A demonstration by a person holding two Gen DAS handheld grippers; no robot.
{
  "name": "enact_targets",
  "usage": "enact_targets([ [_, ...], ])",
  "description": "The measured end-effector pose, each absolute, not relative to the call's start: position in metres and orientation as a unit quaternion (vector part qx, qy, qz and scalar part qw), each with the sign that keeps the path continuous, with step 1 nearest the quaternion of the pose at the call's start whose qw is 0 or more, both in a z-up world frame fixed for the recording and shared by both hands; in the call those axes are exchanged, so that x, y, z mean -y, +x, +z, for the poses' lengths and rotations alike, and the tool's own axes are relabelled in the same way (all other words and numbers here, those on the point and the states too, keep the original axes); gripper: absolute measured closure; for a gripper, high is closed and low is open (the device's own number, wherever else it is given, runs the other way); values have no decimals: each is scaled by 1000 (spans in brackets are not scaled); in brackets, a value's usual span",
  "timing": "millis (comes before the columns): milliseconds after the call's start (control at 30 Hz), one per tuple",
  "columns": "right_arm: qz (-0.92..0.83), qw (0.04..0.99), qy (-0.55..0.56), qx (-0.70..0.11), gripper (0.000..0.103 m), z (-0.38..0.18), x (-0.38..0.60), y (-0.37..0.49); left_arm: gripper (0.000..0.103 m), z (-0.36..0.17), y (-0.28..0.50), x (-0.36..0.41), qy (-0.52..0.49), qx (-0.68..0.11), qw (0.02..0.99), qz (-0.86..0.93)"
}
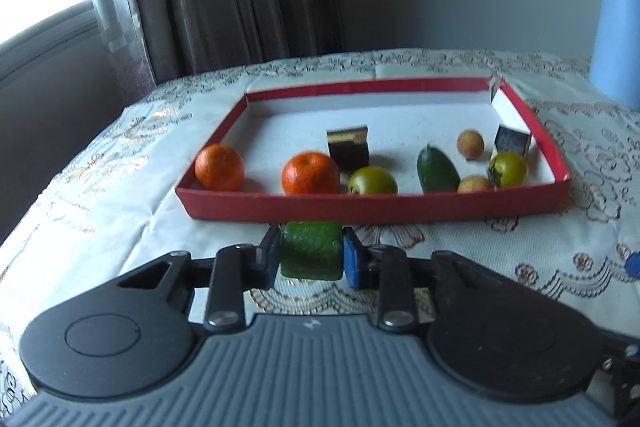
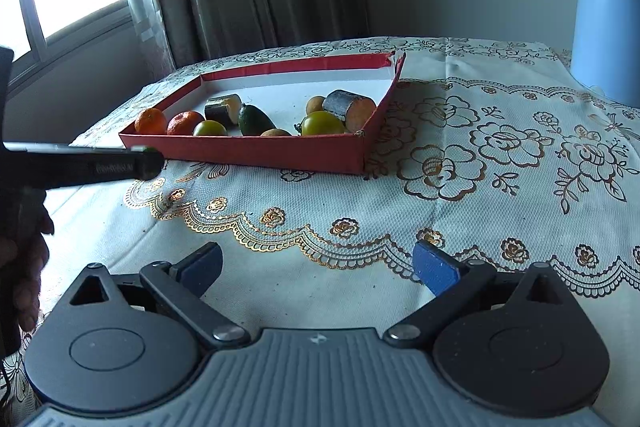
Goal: Organize fruits
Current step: 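Grasp the green cube-shaped piece with the left gripper, then carry the green cube into the red box and open the left gripper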
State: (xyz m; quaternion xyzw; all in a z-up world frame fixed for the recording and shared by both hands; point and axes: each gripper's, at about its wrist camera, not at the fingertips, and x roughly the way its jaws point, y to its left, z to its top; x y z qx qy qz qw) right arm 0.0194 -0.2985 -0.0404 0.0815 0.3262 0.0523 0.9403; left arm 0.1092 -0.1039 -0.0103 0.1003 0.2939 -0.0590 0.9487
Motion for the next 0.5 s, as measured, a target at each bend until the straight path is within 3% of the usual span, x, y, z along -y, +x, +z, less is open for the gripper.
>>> enact_targets([
  [233,53,940,84,-325,0,-41,299,20,74,25,146,98,82,-274,957,-40],
  [500,53,940,82,-326,0,-40,298,20,74,22,202,90,57,-299,952,-11],
])
